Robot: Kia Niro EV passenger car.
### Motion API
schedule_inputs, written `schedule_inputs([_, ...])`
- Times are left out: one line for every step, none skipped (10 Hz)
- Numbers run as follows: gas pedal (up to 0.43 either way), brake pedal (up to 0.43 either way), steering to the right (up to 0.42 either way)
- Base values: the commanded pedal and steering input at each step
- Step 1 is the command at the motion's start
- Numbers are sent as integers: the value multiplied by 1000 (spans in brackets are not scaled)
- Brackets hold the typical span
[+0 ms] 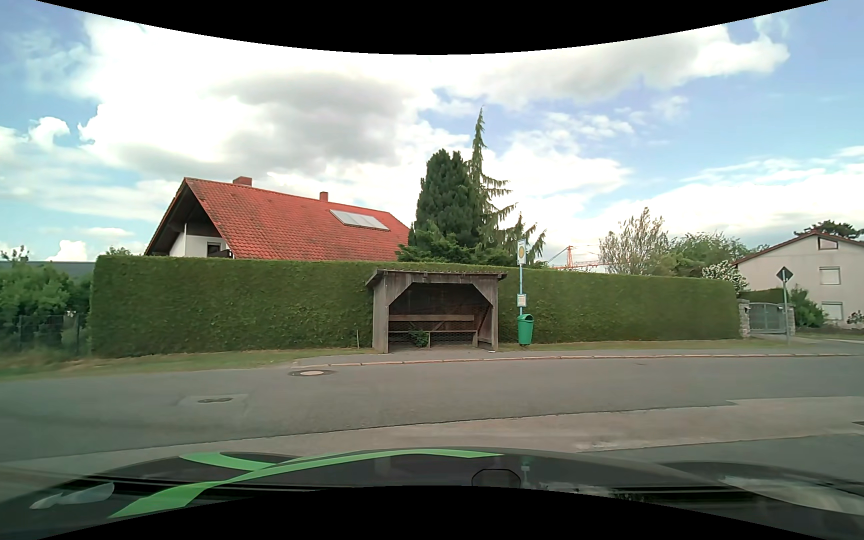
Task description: Follow the waypoints while adhering to traffic rules and regulations
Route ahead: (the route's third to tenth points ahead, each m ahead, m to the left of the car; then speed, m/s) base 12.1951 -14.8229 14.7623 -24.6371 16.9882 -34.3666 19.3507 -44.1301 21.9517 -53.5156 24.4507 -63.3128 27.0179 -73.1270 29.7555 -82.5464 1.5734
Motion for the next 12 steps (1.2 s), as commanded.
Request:
schedule_inputs([8,0,206])
schedule_inputs([20,0,214])
schedule_inputs([20,0,217])
schedule_inputs([28,0,218])
schedule_inputs([28,0,222])
schedule_inputs([39,0,230])
schedule_inputs([67,0,240])
schedule_inputs([79,0,249])
schedule_inputs([87,0,256])
schedule_inputs([87,0,264])
schedule_inputs([98,0,269])
schedule_inputs([98,0,274])
